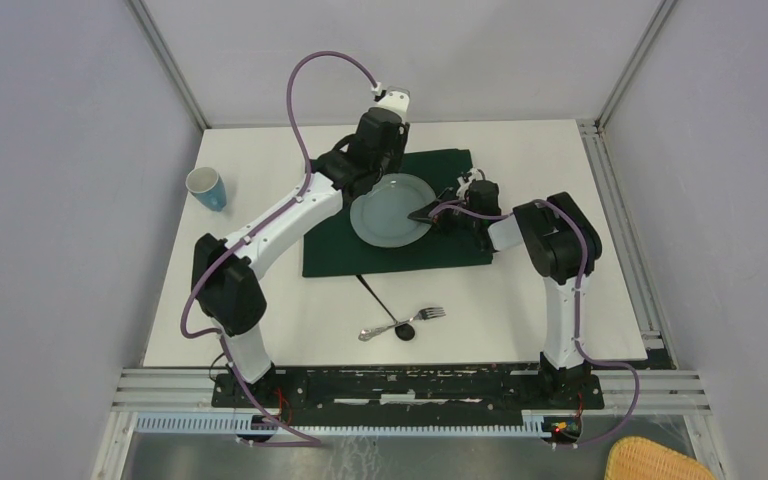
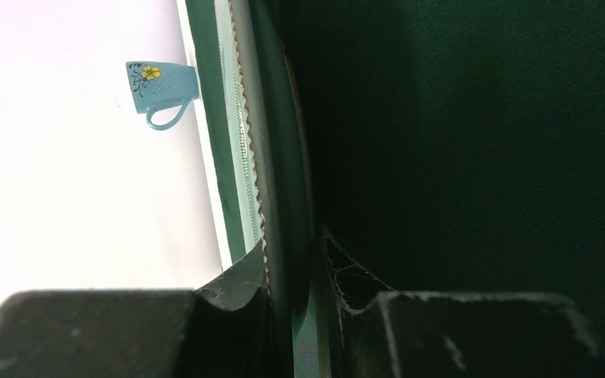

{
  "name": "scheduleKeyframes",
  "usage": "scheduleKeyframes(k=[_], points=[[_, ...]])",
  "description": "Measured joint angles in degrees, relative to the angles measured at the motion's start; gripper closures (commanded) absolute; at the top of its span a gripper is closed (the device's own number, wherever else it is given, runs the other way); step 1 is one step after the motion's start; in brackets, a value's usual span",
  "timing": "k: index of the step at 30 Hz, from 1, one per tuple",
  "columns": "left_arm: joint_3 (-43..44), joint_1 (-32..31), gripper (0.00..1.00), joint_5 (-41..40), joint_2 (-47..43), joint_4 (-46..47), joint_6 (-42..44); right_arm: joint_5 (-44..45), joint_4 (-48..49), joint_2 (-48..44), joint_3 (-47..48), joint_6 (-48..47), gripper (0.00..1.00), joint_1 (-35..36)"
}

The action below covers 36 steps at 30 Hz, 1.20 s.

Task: Set the dinner table for one person
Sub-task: Place the plate on the napkin.

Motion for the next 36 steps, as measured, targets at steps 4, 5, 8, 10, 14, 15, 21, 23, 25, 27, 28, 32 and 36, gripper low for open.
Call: scheduleKeyframes(k=[4,5,8,10,14,15,21,23,25,27,28,32,36], points=[[-0.07,0.15,0.52,0.02,-0.11,0.0,0.0,-0.02,0.33,0.42,0.31,0.0,1.0,0.07],[-0.09,0.15,0.52,0.04,-0.15,0.0,0.0,-0.02,0.39,0.57,0.46,0.02,1.0,0.07],[-0.09,0.15,0.52,0.04,-0.39,0.0,0.0,0.02,0.37,0.76,0.85,0.02,1.0,0.24],[-0.09,0.22,0.52,0.07,-0.57,0.0,0.0,0.04,0.33,0.83,1.09,0.0,1.0,0.35],[-0.09,0.31,0.52,0.09,-0.7,0.0,0.0,0.07,0.39,1.27,1.51,0.02,0.98,0.57],[-0.11,0.37,0.52,0.09,-0.7,0.02,0.0,0.07,0.42,1.38,1.51,0.09,0.93,0.59],[-0.83,0.52,0.52,0.13,-0.81,0.0,0.02,0.07,0.42,1.38,1.51,0.26,0.71,0.59],[-0.96,0.52,0.52,0.13,-0.81,0.0,0.0,0.04,0.55,1.38,1.55,0.48,0.69,0.59],[-1.03,0.52,0.52,0.15,-0.81,0.0,0.0,0.15,0.46,1.38,1.6,0.42,0.67,0.59],[-1.05,0.52,0.52,0.17,-0.81,0.0,0.0,0.24,0.26,1.36,1.6,0.35,0.63,0.66],[-1.05,0.52,0.52,0.2,-0.85,0.0,0.0,0.31,0.0,1.29,1.6,0.15,0.62,0.68],[-1.38,0.52,0.52,0.33,-1.09,0.02,0.0,0.85,-1.92,0.44,1.6,-0.72,0.59,0.7],[-1.57,0.52,0.52,0.44,-1.22,0.02,0.0,1.92,-4.76,-1.09,1.6,-2.21,0.58,0.76]])
